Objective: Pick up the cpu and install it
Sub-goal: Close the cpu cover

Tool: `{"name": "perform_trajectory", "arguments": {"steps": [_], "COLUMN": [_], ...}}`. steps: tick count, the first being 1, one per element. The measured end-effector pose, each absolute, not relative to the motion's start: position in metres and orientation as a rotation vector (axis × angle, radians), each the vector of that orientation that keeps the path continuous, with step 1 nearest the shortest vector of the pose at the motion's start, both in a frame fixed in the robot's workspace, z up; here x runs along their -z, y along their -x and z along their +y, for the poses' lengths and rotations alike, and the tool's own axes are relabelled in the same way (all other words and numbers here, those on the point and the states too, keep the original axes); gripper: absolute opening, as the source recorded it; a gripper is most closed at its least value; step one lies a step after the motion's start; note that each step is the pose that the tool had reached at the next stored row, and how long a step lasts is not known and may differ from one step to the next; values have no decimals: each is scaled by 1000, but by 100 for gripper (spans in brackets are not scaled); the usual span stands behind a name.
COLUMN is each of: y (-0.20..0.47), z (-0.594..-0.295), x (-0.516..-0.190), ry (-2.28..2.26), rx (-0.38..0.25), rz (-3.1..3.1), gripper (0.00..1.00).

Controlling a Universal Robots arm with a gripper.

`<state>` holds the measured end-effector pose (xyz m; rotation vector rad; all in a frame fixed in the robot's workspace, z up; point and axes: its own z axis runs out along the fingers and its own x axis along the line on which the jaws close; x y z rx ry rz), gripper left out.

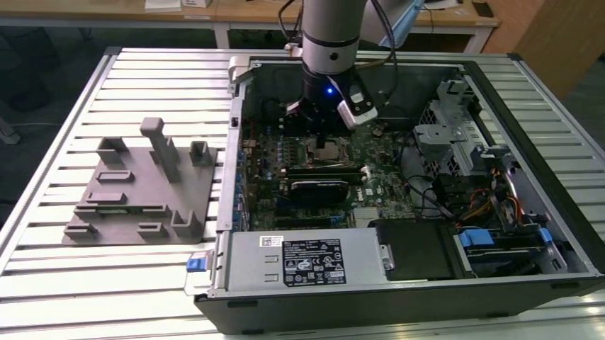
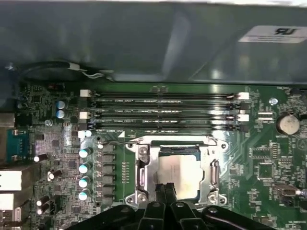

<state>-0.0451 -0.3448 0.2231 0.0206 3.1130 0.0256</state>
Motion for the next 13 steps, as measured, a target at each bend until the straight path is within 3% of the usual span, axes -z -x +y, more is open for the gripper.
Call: {"name": "perform_trajectory", "arguments": {"steps": [13], "y": [55], "z": [-345], "x": [-206], "ry": [-13], "rx": [-26], "rz": [3113], "gripper": [11]}}
